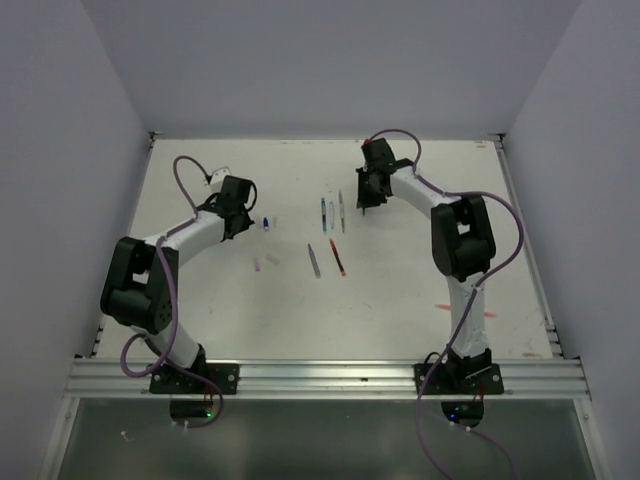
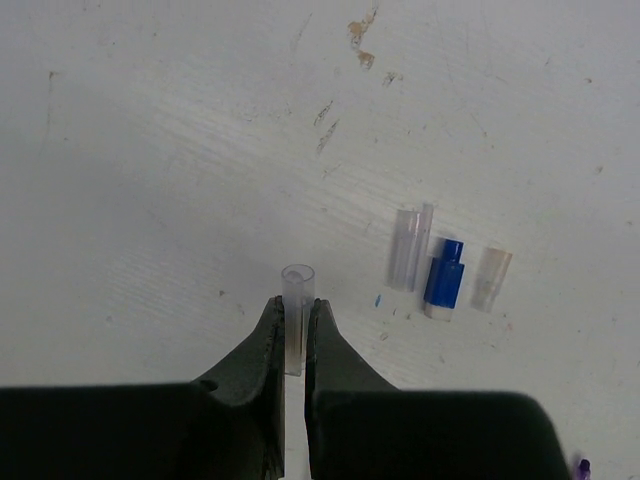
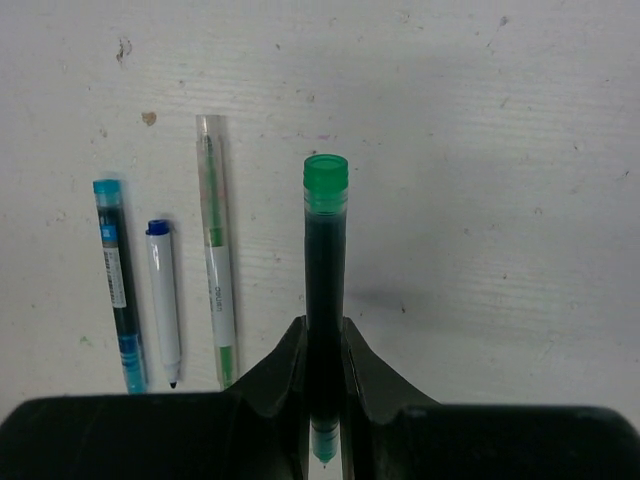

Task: Open the pen caps

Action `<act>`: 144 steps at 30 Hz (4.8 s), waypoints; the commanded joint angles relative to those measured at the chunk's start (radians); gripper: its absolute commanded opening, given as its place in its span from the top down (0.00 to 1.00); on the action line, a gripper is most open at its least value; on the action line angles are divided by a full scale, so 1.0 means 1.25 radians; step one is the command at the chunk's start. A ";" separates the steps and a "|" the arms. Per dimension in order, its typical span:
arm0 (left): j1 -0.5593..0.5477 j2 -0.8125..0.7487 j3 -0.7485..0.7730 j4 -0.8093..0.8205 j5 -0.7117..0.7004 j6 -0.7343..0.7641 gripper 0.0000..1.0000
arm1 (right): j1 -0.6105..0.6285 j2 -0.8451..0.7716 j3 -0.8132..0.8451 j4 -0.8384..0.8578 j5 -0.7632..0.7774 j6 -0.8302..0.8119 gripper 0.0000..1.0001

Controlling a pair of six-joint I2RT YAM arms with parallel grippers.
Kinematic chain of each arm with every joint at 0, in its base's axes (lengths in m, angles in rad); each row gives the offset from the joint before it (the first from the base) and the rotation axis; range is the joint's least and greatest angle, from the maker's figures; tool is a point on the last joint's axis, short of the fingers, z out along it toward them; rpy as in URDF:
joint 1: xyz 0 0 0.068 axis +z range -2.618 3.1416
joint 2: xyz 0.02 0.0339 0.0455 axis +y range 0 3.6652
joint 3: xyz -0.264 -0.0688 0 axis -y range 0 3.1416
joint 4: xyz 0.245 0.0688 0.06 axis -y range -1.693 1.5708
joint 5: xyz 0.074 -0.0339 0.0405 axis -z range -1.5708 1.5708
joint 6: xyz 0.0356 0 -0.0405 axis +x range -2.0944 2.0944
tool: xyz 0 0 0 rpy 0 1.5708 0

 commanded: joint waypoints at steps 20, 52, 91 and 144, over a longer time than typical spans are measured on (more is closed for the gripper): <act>0.043 0.126 0.097 0.090 0.085 0.047 1.00 | 0.117 0.106 0.239 -0.054 -0.010 0.055 1.00; 0.060 0.191 0.096 0.121 0.172 0.047 0.85 | 0.190 0.160 0.310 -0.067 0.089 0.080 0.98; 0.062 0.143 0.064 0.111 0.193 0.025 0.49 | 0.189 0.183 0.322 -0.106 0.205 0.007 0.66; -0.112 -0.228 -0.160 0.266 0.372 0.016 0.42 | -0.353 -0.113 -0.176 0.016 0.183 -0.014 0.58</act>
